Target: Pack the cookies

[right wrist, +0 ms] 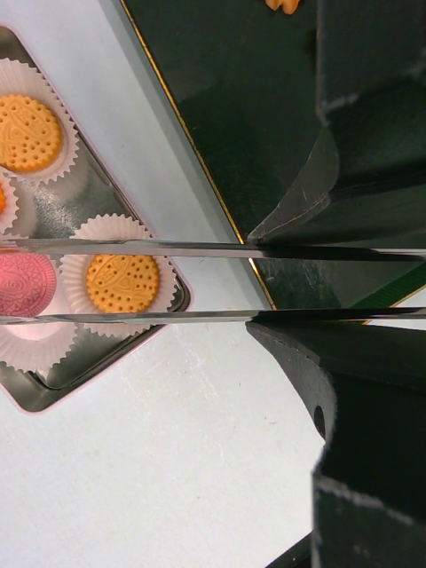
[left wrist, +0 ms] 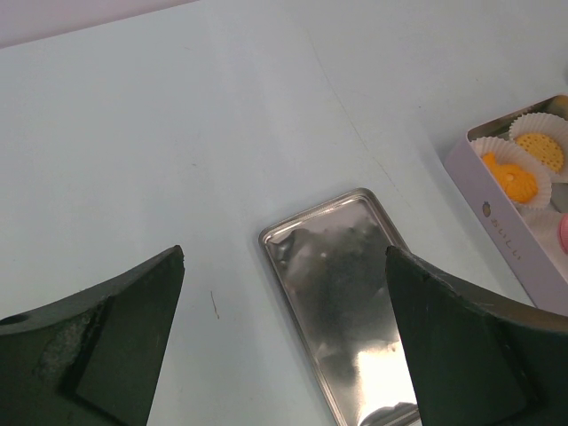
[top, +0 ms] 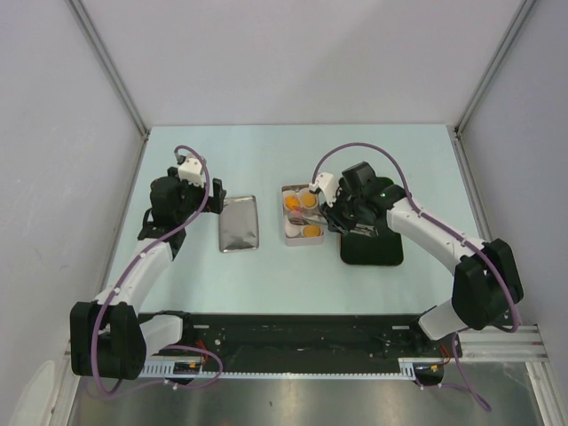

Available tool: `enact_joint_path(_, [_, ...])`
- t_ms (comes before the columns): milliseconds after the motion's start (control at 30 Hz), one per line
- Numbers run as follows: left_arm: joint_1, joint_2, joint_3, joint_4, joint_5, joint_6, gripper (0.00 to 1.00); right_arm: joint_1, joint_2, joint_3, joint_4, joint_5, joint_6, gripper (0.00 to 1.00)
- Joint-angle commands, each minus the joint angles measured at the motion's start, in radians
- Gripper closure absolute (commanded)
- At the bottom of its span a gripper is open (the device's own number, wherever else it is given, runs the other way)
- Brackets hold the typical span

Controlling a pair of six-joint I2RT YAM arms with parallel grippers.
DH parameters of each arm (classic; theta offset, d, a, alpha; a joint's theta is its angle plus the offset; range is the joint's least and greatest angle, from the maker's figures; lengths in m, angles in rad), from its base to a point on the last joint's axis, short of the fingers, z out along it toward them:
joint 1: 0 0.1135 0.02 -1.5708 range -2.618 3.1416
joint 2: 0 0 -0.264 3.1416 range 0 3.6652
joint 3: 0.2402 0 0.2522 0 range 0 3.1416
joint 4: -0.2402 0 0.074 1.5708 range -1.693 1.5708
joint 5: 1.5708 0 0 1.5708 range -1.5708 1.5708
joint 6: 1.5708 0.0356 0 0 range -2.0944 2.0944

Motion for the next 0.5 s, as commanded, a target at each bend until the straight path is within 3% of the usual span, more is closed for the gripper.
enact_joint_path(0, [-0.005, -0.002, 0.002, 0.034, 0.000, 0.022, 0.00, 0.008, 0.007, 0.045, 0.040, -0.009, 0.011, 0.73])
enact_joint_path(467, [-0.005, -0.002, -0.002, 0.034, -0.002, 0.022, 0.00, 0.022, 0.036, 0.045, 0.042, -0.016, 0.010, 0.72])
